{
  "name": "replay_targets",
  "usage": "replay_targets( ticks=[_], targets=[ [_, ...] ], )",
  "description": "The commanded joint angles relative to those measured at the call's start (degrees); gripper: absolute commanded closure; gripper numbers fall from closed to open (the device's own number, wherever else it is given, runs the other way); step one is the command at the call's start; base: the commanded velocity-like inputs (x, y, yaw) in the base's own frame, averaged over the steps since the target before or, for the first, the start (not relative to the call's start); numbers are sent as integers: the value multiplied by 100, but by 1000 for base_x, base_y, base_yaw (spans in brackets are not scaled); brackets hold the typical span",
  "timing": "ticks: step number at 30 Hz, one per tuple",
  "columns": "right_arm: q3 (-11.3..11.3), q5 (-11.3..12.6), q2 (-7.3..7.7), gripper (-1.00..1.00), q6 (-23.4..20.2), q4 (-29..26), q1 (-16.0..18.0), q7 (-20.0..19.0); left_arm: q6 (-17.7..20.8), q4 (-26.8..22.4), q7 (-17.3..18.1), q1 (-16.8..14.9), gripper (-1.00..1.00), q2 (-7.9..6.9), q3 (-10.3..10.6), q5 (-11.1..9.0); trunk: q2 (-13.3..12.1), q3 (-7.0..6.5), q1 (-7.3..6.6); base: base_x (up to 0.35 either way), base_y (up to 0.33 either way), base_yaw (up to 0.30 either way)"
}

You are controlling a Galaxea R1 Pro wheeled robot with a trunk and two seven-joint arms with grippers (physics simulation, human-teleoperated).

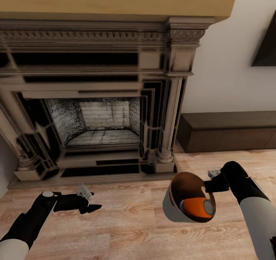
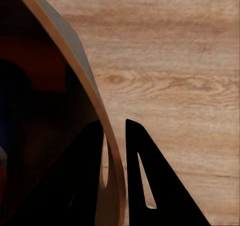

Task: Put the three can of soda from the living room inside the tash can in the kitchen.

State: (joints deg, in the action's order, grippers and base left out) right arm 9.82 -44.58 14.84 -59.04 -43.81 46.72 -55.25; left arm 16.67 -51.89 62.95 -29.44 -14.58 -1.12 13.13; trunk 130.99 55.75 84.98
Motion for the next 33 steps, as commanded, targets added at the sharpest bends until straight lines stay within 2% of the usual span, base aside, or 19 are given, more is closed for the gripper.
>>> replay_targets(
  ticks=[1,9,12,16,25,28,31,33],
  targets=[
    [10,221,19,100,-96,150,61,-14,-61,57,-43,0,-100,22,4,-2,1,-2,-1,0,0,0],
    [17,227,57,100,-96,536,203,27,-273,246,-127,7,-100,105,15,3,1,-2,-1,0,0,0],
    [32,228,54,100,-96,577,226,30,-336,351,-130,8,-100,109,15,-1,1,-2,-1,0,0,0],
    [202,223,25,100,-96,610,245,32,-461,483,-133,8,-100,112,16,4,1,-2,-1,0,0,0],
    [247,221,69,100,-96,643,248,30,-503,620,-242,8,-100,113,16,4,1,-2,-1,0,0,0],
    [249,209,136,100,-96,722,248,57,-505,678,-366,8,-100,113,16,-1,1,-2,-1,0,0,0],
    [284,183,325,100,-96,832,305,383,-511,740,-435,13,-100,113,16,-3,1,-2,-1,0,0,0],
    [350,178,363,100,-96,863,444,492,-532,769,-447,18,-100,113,16,-5,1,-2,-1,0,0,0]
  ],
)
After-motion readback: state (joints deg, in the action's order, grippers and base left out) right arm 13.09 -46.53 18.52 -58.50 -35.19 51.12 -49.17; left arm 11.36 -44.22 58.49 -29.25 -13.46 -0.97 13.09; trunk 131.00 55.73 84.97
